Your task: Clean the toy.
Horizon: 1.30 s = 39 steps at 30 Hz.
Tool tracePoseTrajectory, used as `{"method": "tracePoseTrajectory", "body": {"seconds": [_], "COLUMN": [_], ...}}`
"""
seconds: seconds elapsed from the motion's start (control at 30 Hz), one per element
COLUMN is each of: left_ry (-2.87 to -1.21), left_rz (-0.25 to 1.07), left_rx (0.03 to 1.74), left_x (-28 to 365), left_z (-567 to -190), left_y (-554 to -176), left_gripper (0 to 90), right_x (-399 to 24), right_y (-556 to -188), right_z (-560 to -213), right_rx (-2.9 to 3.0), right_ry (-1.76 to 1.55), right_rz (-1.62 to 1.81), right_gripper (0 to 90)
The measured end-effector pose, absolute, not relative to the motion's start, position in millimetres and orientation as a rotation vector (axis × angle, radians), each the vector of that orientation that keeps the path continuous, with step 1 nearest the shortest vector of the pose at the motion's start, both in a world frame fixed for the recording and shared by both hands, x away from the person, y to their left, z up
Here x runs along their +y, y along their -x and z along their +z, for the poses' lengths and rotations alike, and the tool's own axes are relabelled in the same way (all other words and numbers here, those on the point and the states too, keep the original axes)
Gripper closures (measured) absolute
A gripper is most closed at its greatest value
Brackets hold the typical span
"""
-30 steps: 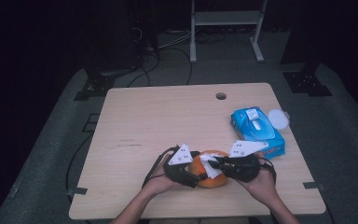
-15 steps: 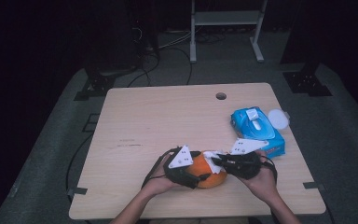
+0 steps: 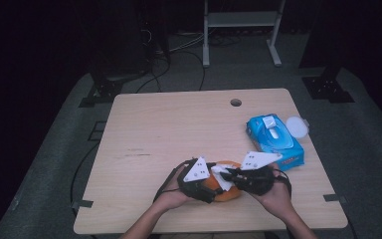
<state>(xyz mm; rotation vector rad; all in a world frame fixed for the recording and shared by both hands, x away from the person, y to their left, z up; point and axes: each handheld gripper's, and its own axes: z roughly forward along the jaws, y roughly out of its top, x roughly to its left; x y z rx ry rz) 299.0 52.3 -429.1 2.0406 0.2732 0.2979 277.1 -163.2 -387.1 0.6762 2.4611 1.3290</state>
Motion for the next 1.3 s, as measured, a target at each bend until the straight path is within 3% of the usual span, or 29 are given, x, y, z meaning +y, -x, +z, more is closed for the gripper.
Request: {"method": "tracePoseTrajectory", "body": {"seconds": [0.23, 0.4, 0.53, 0.7, 0.83, 0.97, 1.2, 1.3], "left_ry": [-2.030, -2.049, -2.037, -2.049, -2.053, -2.061, -2.078, -2.065], "left_rz": [0.232, 0.249, 0.249, 0.243, 0.239, 0.274, 0.283, 0.261], "left_rx": [0.311, 0.284, 0.292, 0.249, 0.223, 0.244, 0.229, 0.264], "left_x": [50, 47, 55, 55, 58, 56, 55, 62], "left_z": [-428, -430, -430, -426, -424, -427, -429, -429], "left_y": [-299, -297, -301, -298, -298, -300, -298, -305], "left_gripper": [17.5, 15.1, 21.1, 19.8, 18.8, 25.7, 26.0, 28.3], "right_x": [-188, -168, -171, -191, -188, -188, -158, -166], "right_y": [-288, -279, -283, -293, -292, -294, -278, -284], "right_z": [-390, -389, -388, -395, -395, -394, -388, -388], "right_rx": [2.404, 2.432, 2.406, 2.387, 2.383, 2.381, 2.435, 2.422], "right_ry": [-0.816, -0.736, -0.730, -0.848, -0.828, -0.866, -0.723, -0.747], "right_rz": [1.328, 1.352, 1.275, 1.289, 1.257, 1.281, 1.295, 1.306], "right_gripper": [81.0, 81.0, 81.0, 81.0, 80.9, 81.0, 81.2, 81.3]}}
